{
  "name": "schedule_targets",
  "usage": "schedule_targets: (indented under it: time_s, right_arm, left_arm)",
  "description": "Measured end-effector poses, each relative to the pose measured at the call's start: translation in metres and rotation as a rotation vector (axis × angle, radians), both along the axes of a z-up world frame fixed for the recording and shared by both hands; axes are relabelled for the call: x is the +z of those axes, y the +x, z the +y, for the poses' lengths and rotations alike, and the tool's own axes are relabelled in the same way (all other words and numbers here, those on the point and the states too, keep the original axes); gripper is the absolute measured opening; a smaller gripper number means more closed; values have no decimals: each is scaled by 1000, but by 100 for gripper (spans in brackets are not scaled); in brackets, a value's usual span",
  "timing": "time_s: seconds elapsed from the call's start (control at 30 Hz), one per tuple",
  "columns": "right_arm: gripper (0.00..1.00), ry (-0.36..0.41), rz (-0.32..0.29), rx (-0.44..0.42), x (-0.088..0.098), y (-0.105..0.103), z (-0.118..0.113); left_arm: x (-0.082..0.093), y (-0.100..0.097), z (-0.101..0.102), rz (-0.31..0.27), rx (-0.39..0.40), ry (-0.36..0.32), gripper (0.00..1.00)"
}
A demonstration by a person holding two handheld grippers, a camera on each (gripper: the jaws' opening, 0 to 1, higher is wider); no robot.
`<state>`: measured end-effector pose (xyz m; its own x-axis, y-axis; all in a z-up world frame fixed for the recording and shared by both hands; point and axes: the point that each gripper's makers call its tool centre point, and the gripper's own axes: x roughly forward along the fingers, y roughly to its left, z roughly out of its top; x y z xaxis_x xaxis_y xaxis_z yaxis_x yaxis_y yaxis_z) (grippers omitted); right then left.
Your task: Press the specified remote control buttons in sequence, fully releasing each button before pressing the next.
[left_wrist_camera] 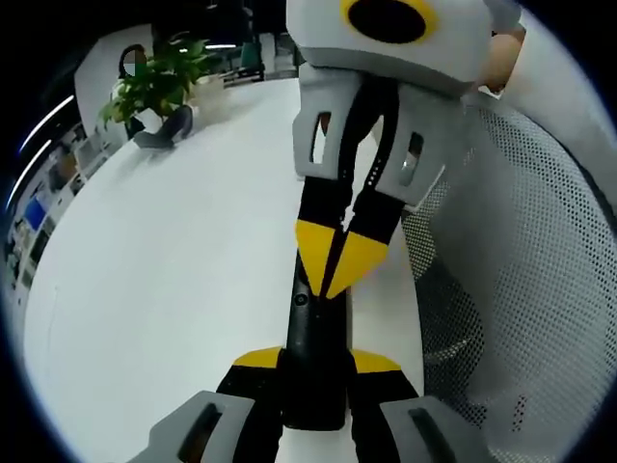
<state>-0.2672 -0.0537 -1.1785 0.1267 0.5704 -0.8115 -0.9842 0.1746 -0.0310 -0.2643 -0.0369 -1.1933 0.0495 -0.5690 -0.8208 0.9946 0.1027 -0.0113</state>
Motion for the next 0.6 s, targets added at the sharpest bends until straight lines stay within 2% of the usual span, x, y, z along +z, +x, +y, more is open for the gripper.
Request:
schedule_targets:
  time_s: [0.07, 0.1, 0.33, 0.4, 0.47, 0.5, 0.6]
  right_arm:
    - [0, -39, -24, 24, -4, 1, -2]
    - [0, -32, -35, 40, -3, 1, 1]
    - [0, -89, -21, 64, -4, 1, 0]
    - [0, -123, -43, 93, -5, 1, 0]
    - [0, -167, -106, 158, -6, 0, 0]
    - [0, -176, -119, 166, -6, 0, 0]
    - [0, -161, -115, 159, -6, 0, -2]
  left_arm:
    - [0, 0, 0, 0, -1, -2, 24]
    - [0, 0, 0, 0, 0, -2, 24]
    - [-1, 1, 0, 1, -1, -17, 24]
    - [-1, 1, -1, 0, -4, -18, 24]
    - [-1, 1, -1, 0, -6, -12, 24]
    - [-1, 1, -1, 0, -6, -11, 24]
    - [-2, 1, -1, 0, -5, -15, 24]
